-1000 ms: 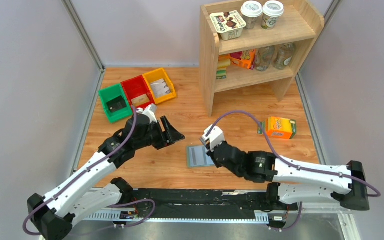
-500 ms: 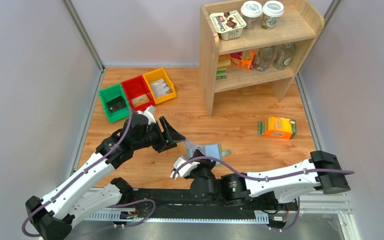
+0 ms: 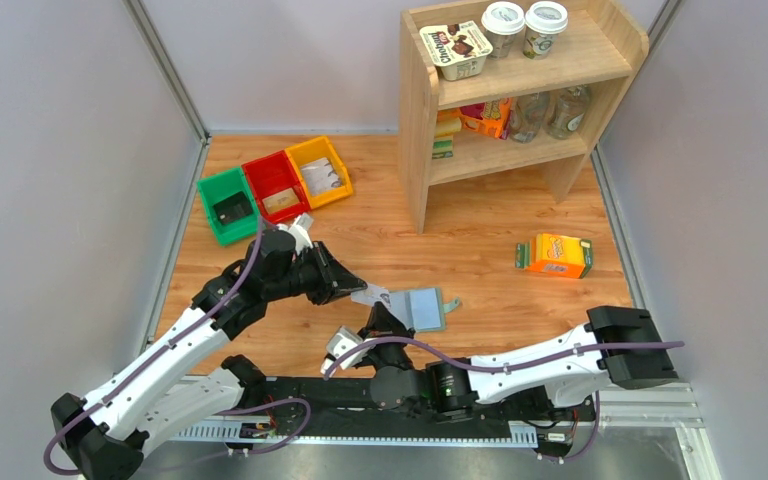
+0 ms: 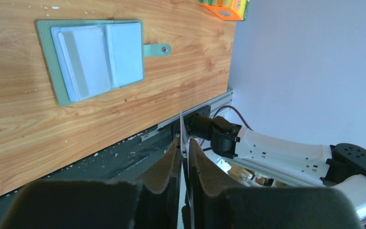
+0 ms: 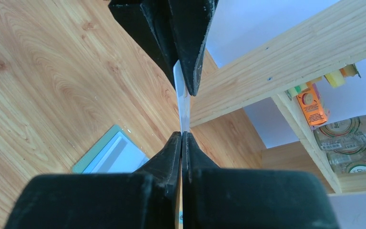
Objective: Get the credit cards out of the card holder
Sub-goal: Place the credit card in the storage box.
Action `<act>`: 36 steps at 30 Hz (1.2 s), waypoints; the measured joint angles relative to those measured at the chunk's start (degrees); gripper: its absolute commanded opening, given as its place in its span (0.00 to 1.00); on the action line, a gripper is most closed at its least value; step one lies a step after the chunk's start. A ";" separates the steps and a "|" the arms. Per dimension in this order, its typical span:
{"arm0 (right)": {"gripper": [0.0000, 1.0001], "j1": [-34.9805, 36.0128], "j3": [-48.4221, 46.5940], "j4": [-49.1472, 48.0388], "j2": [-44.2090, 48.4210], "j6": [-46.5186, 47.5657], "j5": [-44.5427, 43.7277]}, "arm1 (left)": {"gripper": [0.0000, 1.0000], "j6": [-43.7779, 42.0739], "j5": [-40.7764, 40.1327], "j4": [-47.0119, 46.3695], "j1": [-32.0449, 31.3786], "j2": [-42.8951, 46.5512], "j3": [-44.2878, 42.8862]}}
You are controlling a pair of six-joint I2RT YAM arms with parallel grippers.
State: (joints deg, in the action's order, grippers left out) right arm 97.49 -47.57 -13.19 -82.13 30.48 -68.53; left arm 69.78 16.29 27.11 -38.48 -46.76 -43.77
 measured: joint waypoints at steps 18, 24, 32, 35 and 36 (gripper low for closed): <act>1.00 -11.06 2.97 12.20 11.54 -27.32 10.38 | 0.00 -14.03 -8.74 -1.92 2.49 -0.17 1.88; 1.00 -24.46 11.28 15.37 23.08 -44.37 21.66 | 0.00 -23.61 -12.76 -7.04 7.50 -4.02 1.86; 1.00 -29.40 19.15 17.25 30.64 -54.80 22.53 | 0.00 -31.04 -13.81 -16.20 18.29 -16.44 -0.15; 1.00 -29.44 20.20 16.68 29.83 -56.08 21.55 | 0.00 -32.02 -14.05 -20.00 22.01 -23.12 -3.45; 1.00 -29.44 20.55 16.44 29.18 -56.33 21.14 | 0.00 -32.26 -14.40 -21.07 22.71 -25.09 -4.70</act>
State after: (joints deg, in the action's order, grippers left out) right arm 68.05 -27.03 3.25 -52.95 -25.85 -47.40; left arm 37.52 1.89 6.04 -15.77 -71.85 -48.47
